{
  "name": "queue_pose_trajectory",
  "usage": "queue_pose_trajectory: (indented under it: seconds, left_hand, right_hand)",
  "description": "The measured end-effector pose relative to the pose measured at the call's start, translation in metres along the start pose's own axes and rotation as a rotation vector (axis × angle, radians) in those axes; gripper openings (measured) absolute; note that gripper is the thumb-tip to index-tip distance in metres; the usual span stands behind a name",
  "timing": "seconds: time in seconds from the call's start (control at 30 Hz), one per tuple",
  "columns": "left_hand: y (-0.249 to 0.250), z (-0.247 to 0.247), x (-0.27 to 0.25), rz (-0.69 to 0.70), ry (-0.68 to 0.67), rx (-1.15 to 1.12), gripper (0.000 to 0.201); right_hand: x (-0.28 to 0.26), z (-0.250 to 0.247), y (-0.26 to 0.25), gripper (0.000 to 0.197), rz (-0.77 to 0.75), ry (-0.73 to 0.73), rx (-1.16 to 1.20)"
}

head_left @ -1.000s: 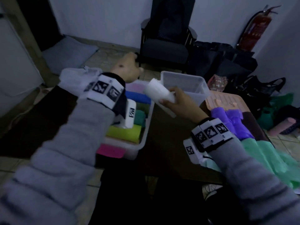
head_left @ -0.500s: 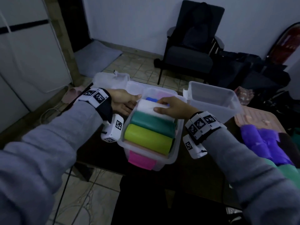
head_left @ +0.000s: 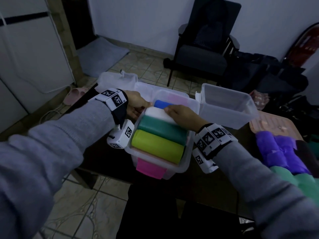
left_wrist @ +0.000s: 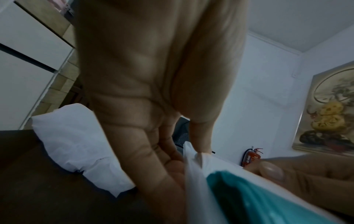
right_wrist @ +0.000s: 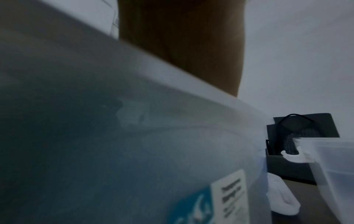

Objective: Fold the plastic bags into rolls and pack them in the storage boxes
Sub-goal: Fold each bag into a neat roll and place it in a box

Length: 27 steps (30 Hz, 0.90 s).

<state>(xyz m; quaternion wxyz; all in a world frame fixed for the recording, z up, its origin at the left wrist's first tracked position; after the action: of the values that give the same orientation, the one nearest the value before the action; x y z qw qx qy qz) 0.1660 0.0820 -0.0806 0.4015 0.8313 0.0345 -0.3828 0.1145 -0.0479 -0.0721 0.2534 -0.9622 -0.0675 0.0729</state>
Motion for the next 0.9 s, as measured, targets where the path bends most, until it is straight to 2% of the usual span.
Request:
queue_pose_trajectory:
  seconds: [0.13,0.33,0.6,0.83,0.9]
  left_hand:
    - [0.002,-0.001,-0.001,0.002,0.016,0.03,0.028]
    - [0.004,-0.004,0.005,0.001,0.046,0.124,0.035]
    - [0.009,-0.008,0.011,-0.007,0.143,0.379,0.044]
    - [0.017,-0.006,0.007,0.022,0.189,0.483,0.042]
    - [0.023,-0.003,-0.003,0.033,0.215,0.552,0.042]
  right_hand:
    - [-0.005,0.004,0.001,0.048,0.059,0.006,-0.187]
    - [-0.02,0.018,-0.016,0.066,0.001,0.012,-0.318]
    - [-0.02,0.022,-0.017,0.068,-0.028,0.055,-0.343]
    - [-0.022,0.022,-0.014,0.067,-0.05,0.094,-0.336]
    - [-0.024,0.016,-0.015,0.064,-0.077,0.168,-0.252]
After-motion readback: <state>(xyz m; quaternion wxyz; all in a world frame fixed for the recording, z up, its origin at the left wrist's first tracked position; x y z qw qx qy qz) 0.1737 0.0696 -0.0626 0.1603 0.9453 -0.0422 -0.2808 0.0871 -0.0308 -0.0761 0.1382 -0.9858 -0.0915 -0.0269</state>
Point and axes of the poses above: each hand's wrist, its own x-axis towards the middle knuckle, its own z-axis out of the palm, y = z × x, the point moved 9 cm from there along x, towards the middle knuckle, and after that the axes turned 9 degrees about -z, right-handed, at the moved point
